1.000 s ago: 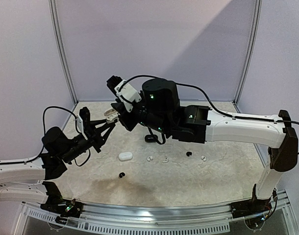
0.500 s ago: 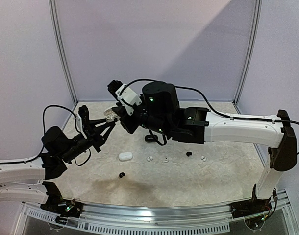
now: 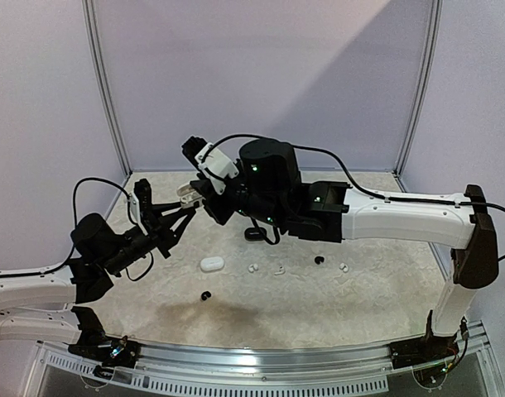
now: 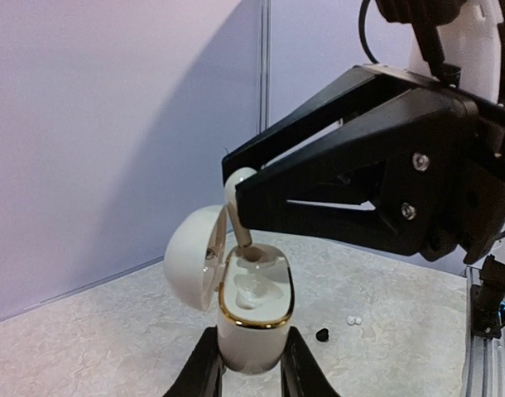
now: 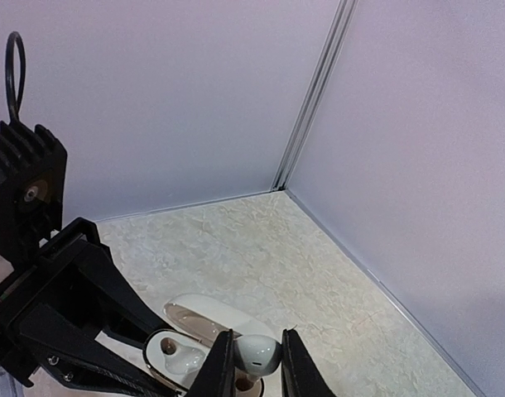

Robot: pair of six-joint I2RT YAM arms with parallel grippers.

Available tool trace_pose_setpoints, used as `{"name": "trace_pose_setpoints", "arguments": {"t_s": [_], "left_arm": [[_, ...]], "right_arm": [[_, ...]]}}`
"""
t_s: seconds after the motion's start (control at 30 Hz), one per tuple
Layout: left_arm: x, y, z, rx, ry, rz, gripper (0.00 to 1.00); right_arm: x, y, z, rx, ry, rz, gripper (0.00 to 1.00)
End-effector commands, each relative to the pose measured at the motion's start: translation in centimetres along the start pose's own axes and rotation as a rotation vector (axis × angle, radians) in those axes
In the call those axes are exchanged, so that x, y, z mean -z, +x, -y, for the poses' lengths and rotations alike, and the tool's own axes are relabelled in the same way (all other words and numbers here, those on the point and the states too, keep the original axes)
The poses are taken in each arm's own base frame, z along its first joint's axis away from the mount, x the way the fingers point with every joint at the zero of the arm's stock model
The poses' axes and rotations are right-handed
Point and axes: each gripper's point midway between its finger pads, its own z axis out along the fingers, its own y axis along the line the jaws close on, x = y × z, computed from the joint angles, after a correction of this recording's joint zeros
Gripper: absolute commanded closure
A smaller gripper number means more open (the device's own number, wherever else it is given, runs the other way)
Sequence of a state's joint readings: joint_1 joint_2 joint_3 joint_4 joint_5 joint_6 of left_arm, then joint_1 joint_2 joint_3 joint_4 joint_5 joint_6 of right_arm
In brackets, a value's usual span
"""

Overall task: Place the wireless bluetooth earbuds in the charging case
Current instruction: Insert the right earbud into the right side groove of the charging case.

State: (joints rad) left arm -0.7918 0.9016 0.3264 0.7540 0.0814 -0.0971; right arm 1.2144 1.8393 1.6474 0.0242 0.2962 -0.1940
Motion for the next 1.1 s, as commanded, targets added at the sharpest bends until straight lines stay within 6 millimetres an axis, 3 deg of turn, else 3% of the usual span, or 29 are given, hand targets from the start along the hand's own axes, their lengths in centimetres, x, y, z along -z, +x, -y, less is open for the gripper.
{"name": "trace_pose_setpoints", "arguments": {"t_s": [0.0,0.57,0.83,1.07], "left_arm": [[-0.2,-1.7,0.6,-0.013,0.016,0.049,1.0],[-0.3,-1.8,0.0,-0.025,-0.012,0.052,1.0],[-0.3,-1.8,0.1,-0.026,-0.008,0.055,1.0],[-0.2,-1.8,0.1,-0.023,-0.007,0.058,1.0]], "right_arm": [[-0.9,2.1,-0.7,0.042,-0.033,-0.048,1.0],[-0.6,3.4,-0.6,0.075,-0.029,-0.108,1.0],[-1.0,4.2,-0.7,0.125,-0.031,-0.137,0.88],[-1.2,4.0,-1.0,0.136,-0.042,-0.131,0.84]]}}
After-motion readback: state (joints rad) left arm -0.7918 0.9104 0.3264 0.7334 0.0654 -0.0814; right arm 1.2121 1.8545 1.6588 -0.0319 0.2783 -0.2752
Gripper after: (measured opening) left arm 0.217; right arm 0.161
